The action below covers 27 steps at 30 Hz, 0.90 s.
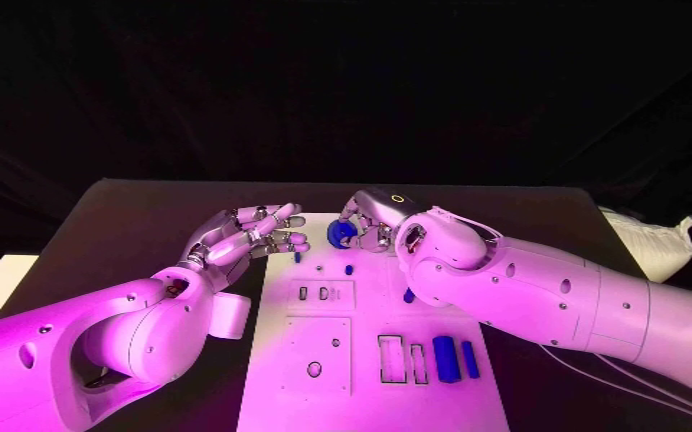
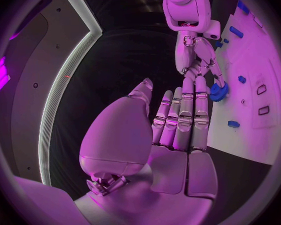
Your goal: Assemble the parts on the task board
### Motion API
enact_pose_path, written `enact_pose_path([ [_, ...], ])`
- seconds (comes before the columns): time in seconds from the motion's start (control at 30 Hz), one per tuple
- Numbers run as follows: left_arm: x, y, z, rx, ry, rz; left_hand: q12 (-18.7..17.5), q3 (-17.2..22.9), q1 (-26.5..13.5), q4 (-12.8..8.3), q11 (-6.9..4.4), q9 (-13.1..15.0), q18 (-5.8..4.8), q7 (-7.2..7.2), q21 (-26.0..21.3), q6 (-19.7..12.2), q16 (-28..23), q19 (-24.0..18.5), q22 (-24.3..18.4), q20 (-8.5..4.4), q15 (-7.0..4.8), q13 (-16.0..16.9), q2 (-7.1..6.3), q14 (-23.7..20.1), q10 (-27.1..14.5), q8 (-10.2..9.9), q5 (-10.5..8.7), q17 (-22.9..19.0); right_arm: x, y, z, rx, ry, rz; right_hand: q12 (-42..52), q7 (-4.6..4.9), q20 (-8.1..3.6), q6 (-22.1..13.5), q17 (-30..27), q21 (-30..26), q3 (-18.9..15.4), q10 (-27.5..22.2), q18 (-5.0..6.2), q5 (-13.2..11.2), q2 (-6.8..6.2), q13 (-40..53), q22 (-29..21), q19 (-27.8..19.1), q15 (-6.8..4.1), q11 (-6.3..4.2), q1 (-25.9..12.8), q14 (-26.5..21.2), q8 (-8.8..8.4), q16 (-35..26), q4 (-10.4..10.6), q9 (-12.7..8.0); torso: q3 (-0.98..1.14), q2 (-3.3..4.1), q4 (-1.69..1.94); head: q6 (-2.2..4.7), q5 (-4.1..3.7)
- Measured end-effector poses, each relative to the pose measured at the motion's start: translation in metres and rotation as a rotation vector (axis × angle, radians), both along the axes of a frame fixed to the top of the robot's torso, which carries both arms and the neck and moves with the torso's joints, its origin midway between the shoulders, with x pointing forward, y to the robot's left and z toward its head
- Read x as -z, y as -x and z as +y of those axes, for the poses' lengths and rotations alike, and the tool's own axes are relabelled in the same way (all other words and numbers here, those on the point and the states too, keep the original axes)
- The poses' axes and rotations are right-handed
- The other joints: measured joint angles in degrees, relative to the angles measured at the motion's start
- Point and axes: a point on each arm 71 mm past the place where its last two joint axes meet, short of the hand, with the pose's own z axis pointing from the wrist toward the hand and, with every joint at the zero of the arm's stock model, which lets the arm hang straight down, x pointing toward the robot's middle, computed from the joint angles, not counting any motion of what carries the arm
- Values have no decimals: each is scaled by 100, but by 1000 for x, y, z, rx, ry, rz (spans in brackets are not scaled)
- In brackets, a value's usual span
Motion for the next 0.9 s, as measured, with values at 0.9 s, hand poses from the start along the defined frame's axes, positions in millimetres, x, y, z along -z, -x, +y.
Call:
enact_pose_path([
  [0.9,0,0,0,1,0,2,-3,0,-3,0,0,0,0,0,0,0,0,0,-1,0,0,0,3,0,0,0,0,0,9,-4,3,9,42,39,-1081,230,217,-1053,4,0,-324,-279,0,-133,-307,-700,-78,-53,206,156,-496,20,-270,0,392,-74,7,-5,-1,-31,3],
])
